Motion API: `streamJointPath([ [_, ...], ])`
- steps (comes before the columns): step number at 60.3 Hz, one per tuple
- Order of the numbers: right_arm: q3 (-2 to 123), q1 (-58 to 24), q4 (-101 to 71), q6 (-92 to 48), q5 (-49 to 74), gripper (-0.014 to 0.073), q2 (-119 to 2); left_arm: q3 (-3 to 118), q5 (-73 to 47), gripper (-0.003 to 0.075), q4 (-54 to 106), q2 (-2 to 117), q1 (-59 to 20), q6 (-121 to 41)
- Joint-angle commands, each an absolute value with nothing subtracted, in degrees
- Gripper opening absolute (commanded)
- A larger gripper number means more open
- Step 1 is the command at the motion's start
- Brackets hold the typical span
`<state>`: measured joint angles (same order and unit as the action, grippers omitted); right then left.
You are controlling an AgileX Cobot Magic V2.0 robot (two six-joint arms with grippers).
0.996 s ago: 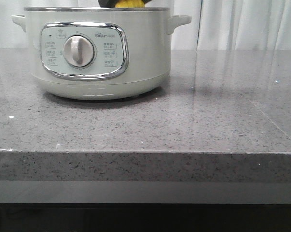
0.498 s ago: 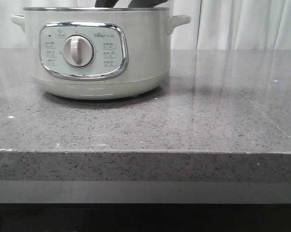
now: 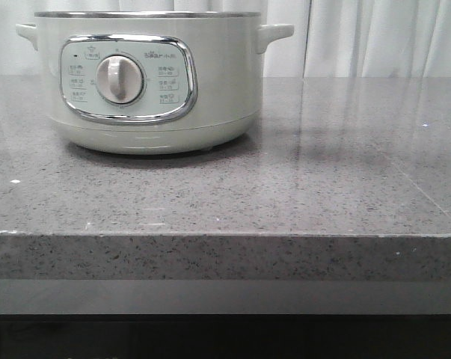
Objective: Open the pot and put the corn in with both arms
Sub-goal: 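Release the corn cob into the pot and raise the right gripper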
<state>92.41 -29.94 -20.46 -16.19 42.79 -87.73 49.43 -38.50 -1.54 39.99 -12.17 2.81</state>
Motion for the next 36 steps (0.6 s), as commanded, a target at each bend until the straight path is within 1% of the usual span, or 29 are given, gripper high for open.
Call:
streamJointPath([
  [1,88.7,-29.9,-20.0,-16.7,39.5,0.0531,-80.5,51.5,-30.4,0.0294,-1.3,39.6,-12.0,3.1],
  [18,73.7,-29.9,-16.0,-15.5,38.0,0.0531,-65.1,51.5,-30.4,0.0294,-1.3,39.6,-12.0,3.1],
  [36,63.8,-29.9,-10.5,-6.4,36.9,0.0531,-51.2,51.5,-30.4,0.0294,-1.3,39.6,-12.0,3.1],
])
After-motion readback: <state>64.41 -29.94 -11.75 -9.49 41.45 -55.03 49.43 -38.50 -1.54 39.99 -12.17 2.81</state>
